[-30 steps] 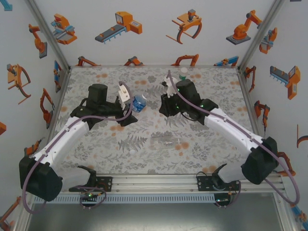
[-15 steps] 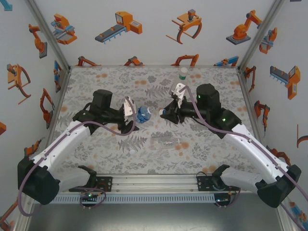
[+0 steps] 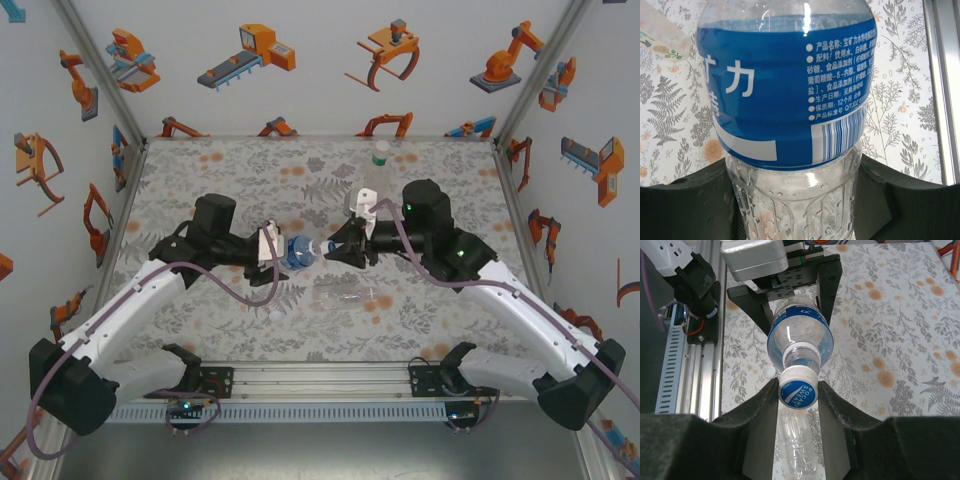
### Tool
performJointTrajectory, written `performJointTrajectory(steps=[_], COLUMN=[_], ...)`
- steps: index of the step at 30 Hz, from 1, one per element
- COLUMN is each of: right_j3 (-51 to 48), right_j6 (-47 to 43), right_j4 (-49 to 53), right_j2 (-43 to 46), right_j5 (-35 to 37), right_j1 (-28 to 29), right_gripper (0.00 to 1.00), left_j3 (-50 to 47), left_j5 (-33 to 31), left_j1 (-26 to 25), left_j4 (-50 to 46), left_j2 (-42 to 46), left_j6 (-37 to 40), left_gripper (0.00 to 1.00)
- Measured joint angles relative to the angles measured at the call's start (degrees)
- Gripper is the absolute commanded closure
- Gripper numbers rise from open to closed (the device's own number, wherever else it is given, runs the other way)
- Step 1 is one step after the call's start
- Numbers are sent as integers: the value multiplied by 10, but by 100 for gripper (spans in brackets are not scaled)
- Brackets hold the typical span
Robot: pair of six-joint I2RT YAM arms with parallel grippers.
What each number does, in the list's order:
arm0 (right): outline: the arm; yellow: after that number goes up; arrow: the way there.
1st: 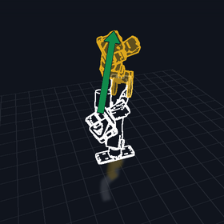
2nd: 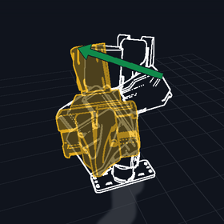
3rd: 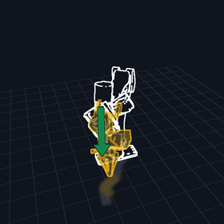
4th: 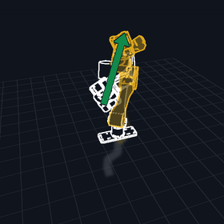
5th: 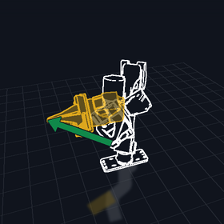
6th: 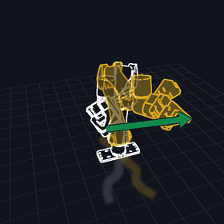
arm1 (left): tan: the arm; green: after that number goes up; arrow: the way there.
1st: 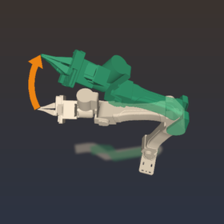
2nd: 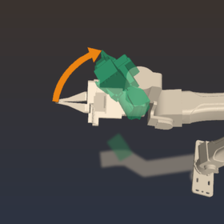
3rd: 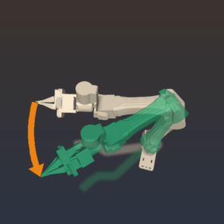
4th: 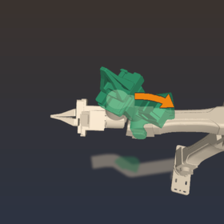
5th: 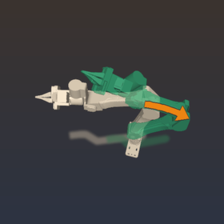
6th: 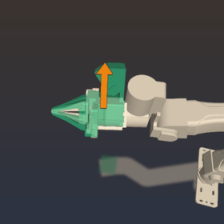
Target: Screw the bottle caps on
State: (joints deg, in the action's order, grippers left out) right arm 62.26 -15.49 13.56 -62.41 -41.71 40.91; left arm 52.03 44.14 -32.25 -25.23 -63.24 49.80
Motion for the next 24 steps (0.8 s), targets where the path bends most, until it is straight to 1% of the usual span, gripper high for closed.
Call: performJointTrajectory(steps=[12, 18, 24], right_j3=[12, 22, 47], right_j6=[-16, -32, -69], right_j4=[-2, 12, 56], right_j2=[-17, -24, -38], right_j5=[-10, -14, -12], right_j1=[14, 18, 27], right_gripper=[78, 83, 90], left_j3=[-1, -1, -1], left_j5=[0, 0, -2], left_j1=[-5, -5, -8], left_j4=[-14, -20, -30], left_j2=[3, 3, 1], left_j6=[17, 19, 22], left_gripper=[100, 100, 100])
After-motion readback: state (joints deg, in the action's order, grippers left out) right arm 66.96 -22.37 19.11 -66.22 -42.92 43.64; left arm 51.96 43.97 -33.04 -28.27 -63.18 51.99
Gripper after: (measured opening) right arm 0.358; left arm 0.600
